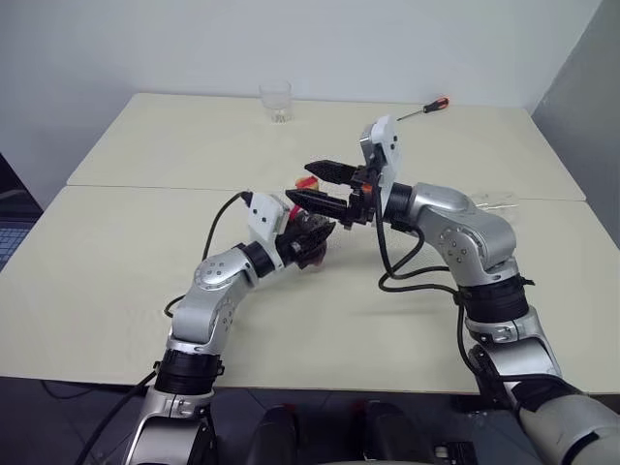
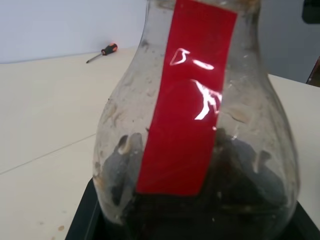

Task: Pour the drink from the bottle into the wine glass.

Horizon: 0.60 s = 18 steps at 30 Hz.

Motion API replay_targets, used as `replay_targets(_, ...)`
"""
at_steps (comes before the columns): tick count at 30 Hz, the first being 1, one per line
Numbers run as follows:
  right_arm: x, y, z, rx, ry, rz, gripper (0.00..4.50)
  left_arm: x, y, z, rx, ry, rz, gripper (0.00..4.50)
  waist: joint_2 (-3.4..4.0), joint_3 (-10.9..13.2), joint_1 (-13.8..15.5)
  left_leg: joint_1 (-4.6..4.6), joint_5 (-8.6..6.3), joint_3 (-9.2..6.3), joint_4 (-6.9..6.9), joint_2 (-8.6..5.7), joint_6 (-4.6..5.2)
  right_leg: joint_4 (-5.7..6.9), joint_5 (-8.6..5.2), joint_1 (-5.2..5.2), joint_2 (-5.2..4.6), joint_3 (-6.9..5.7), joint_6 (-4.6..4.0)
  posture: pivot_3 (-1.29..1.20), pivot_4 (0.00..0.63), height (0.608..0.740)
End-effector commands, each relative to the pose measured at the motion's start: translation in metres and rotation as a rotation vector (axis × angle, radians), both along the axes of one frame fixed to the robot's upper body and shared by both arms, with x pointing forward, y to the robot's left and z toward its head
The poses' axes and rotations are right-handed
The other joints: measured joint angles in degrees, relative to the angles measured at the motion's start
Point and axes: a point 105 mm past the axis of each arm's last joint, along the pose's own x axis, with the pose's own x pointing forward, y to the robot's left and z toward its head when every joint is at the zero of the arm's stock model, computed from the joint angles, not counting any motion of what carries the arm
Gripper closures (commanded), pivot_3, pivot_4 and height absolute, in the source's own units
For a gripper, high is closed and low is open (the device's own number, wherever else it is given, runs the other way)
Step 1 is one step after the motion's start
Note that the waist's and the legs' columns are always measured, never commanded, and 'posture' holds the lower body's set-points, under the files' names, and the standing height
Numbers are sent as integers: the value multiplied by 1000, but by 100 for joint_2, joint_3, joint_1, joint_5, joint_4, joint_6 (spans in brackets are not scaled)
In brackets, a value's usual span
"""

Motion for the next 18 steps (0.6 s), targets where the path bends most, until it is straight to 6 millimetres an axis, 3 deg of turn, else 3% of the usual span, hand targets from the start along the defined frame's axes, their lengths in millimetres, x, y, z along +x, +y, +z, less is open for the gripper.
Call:
replay_targets(1, -4, 4, 15, 30, -7, 47, 707, -8, -9, 20, -17, -76, -61, 2526, 2, 1, 0, 0, 0, 0, -1, 0, 0, 0, 0, 0, 0, 1, 0, 0, 150, 740)
replay_targets(10, -5, 5, 17, 35, 20, 64, 707, -8, -13, 16, -10, -77, -82, 2526, 14, 9, -4, 0, 0, 0, -1, 0, 0, 2, 0, -3, 0, 1, -1, 0, 150, 740)
replay_targets(18, -5, 4, 14, 39, 36, 60, 3249, -12, -18, 16, -14, -80, -94, 2526, 15, 10, -3, -10, 0, 3, 0, 0, 0, 2, 0, -14, 0, 4, 0, 0, 150, 740)
